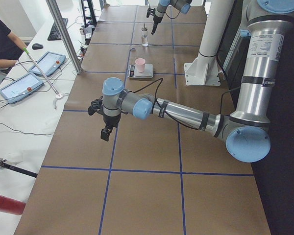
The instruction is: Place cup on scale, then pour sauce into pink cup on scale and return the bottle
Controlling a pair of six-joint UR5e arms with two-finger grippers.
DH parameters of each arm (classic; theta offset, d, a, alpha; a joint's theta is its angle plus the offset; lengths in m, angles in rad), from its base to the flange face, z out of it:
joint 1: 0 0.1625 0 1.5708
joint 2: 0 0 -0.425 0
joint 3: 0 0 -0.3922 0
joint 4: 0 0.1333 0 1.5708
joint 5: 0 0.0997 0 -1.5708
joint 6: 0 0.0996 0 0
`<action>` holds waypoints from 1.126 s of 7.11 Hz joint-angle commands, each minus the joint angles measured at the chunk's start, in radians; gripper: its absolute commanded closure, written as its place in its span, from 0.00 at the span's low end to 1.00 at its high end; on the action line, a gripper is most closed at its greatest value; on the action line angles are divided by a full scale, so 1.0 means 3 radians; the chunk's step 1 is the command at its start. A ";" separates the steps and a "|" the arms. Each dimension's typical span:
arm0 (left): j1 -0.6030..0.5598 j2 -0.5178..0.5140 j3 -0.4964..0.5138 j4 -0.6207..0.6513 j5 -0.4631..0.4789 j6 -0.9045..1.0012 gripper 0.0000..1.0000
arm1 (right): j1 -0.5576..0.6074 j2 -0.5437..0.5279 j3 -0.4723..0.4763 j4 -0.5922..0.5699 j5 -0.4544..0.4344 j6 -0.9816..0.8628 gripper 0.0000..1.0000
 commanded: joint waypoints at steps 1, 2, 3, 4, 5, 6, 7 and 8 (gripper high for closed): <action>-0.0003 0.0001 -0.0002 0.0000 0.0000 0.0000 0.00 | 0.0732 0.0219 0.0130 -0.0584 0.1313 -0.0894 0.00; -0.0003 0.0006 0.0003 0.0000 0.0000 0.0000 0.00 | 0.1116 0.0241 0.0146 -0.0713 0.1663 -0.1284 0.00; -0.0003 0.0006 -0.0002 0.0000 0.0000 0.0000 0.00 | 0.1424 0.0226 0.0126 -0.0730 0.1844 -0.1693 0.00; -0.0003 0.0011 -0.0002 -0.0005 0.0000 0.0000 0.00 | 0.1796 0.0236 0.0045 -0.0897 0.2093 -0.2304 0.00; -0.0008 0.0011 -0.0002 0.0000 -0.0010 0.0000 0.00 | 0.2139 0.0216 -0.0098 -0.1060 0.2182 -0.3100 0.00; -0.0003 0.0011 0.0003 0.0000 -0.0021 0.0006 0.00 | 0.2471 0.0221 -0.0353 -0.1173 0.2188 -0.3781 0.00; -0.0014 0.0026 0.0003 0.0005 -0.0071 0.0001 0.00 | 0.2824 0.0221 -0.0735 -0.1170 0.2188 -0.4603 0.00; -0.0105 0.0072 0.0008 0.0025 -0.0168 0.0127 0.00 | 0.3101 0.0236 -0.1083 -0.1144 0.2188 -0.5133 0.00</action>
